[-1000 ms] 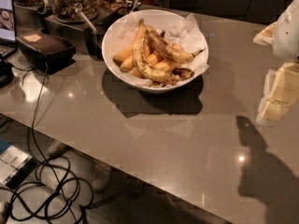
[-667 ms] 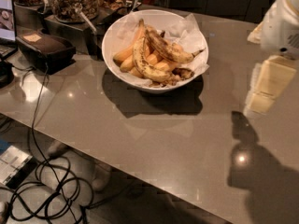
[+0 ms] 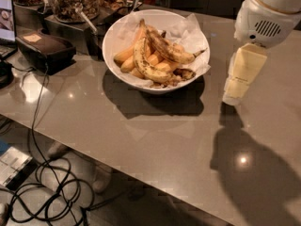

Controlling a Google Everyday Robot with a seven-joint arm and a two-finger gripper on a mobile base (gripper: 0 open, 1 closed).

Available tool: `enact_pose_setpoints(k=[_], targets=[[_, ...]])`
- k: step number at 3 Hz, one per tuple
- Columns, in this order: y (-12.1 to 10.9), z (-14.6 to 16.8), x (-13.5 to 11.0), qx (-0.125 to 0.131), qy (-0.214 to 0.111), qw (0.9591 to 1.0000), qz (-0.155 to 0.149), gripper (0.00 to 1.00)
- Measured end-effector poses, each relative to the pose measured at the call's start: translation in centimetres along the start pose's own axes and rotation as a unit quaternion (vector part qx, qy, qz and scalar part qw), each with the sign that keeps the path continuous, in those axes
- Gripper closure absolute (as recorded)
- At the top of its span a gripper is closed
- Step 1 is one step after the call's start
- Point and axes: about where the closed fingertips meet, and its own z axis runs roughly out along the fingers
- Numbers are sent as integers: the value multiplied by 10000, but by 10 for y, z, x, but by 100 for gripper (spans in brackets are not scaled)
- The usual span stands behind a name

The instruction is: Pick banana from white bowl

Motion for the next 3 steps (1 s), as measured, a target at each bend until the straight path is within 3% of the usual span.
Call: enact_pose_setpoints(k=[1,3], targets=[[-6,1,-9,-6,-175,9998,130,0],[-19,-1,-54,-244,-386,9984,329,0]])
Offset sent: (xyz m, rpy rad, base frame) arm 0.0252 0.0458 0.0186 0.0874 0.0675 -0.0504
